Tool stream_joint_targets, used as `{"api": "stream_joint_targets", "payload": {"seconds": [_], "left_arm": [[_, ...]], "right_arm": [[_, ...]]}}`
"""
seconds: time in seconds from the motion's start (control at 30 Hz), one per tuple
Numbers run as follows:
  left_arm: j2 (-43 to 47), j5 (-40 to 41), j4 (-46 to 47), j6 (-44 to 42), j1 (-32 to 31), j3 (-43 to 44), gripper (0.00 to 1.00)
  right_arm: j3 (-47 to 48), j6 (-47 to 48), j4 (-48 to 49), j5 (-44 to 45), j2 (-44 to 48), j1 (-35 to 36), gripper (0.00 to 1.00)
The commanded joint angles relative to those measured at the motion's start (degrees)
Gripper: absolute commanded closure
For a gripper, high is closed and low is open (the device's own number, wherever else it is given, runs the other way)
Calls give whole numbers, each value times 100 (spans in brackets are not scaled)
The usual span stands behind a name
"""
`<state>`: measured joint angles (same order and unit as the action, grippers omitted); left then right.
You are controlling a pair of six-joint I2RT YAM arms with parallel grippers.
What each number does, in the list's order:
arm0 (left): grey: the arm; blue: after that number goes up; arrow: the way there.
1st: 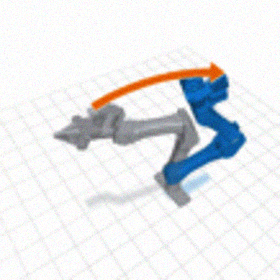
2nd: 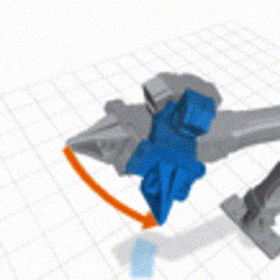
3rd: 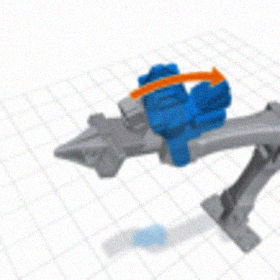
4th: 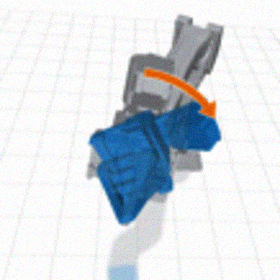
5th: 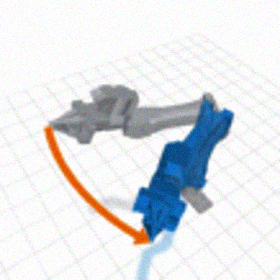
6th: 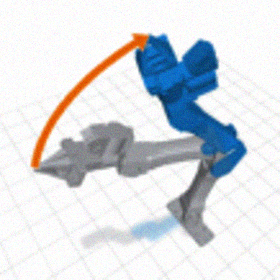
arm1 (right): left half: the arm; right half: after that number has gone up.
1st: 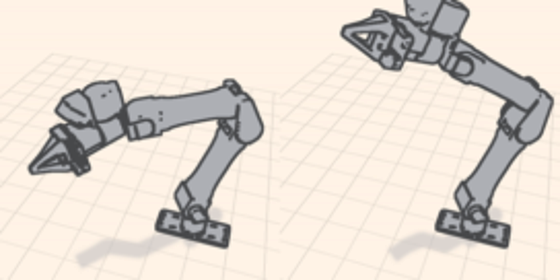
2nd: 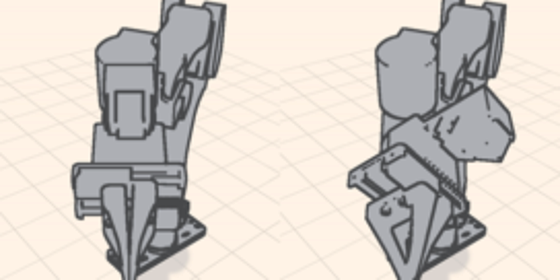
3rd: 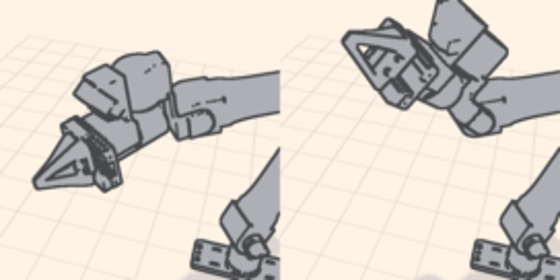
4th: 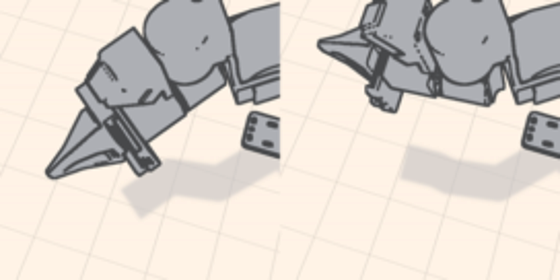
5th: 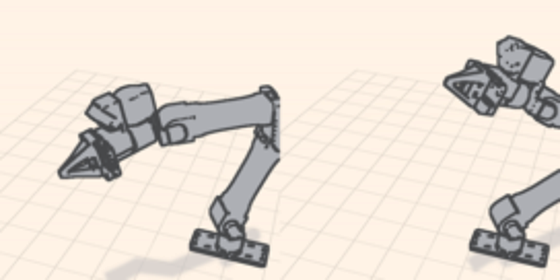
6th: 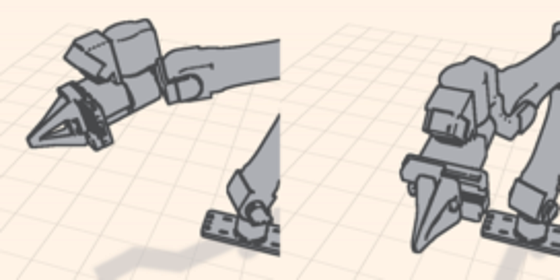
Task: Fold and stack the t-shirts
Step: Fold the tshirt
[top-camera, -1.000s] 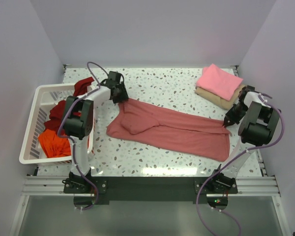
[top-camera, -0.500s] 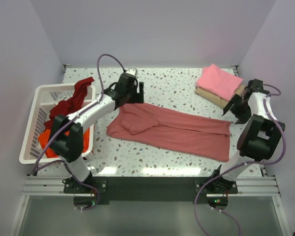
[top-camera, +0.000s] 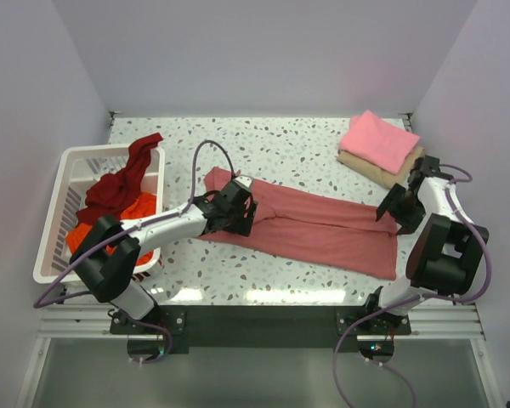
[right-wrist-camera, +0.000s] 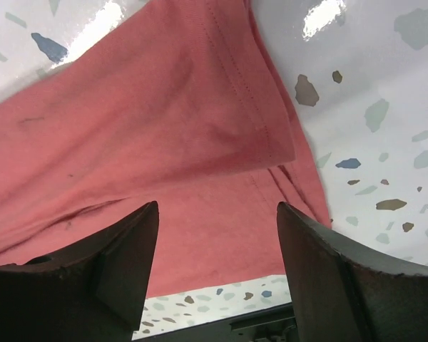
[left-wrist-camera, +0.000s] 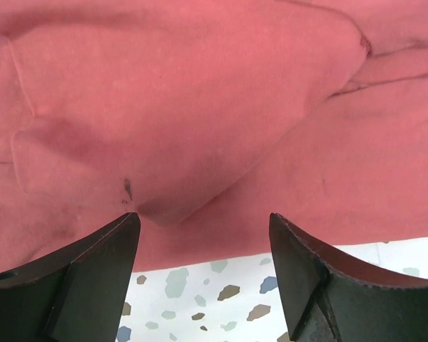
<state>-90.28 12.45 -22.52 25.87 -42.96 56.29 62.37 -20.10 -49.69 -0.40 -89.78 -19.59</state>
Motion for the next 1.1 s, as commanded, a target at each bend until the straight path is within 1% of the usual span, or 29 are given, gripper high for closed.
{"api": "stream_joint_targets", "payload": {"seconds": [0.0, 0.13, 0.3, 0.37, 0.57, 0.7, 0.8, 0.83, 0.9, 0.93, 1.07], "left_arm": [[239, 232, 345, 129, -63, -162, 23], [300, 223, 310, 94, -177, -224, 23], [266, 241, 214, -46, -274, -198, 26], [204, 241, 213, -99, -292, -162, 27], [-235, 521, 415, -354, -318, 48, 27], [-701, 767, 626, -468, -309, 268, 30], [-1008, 943, 583, -460, -318, 487, 38], [-1044, 979, 574, -451, -318, 566, 44], [-1114, 1093, 478, -399, -318, 646, 49], [-1123, 1189, 451, -407, -318, 716, 54], [-1132, 1260, 240, -425, -310, 892, 58]], "right_arm": [[4, 6, 109, 216, -75, -71, 31], [-40, -38, 135, 208, -66, -88, 36], [-242, -178, 205, 49, 83, -80, 38], [-365, -240, 258, -178, 153, -88, 38], [-568, -319, 372, -460, 373, -88, 39], [-577, -284, 372, -636, 514, -88, 39], [-568, -223, 346, -733, 654, -80, 39], [-568, -205, 346, -794, 681, -88, 39], [-559, -144, 320, -856, 742, -80, 39], [-550, -126, 311, -908, 768, -88, 39], [-594, -64, 320, -1049, 830, -88, 39]]}}
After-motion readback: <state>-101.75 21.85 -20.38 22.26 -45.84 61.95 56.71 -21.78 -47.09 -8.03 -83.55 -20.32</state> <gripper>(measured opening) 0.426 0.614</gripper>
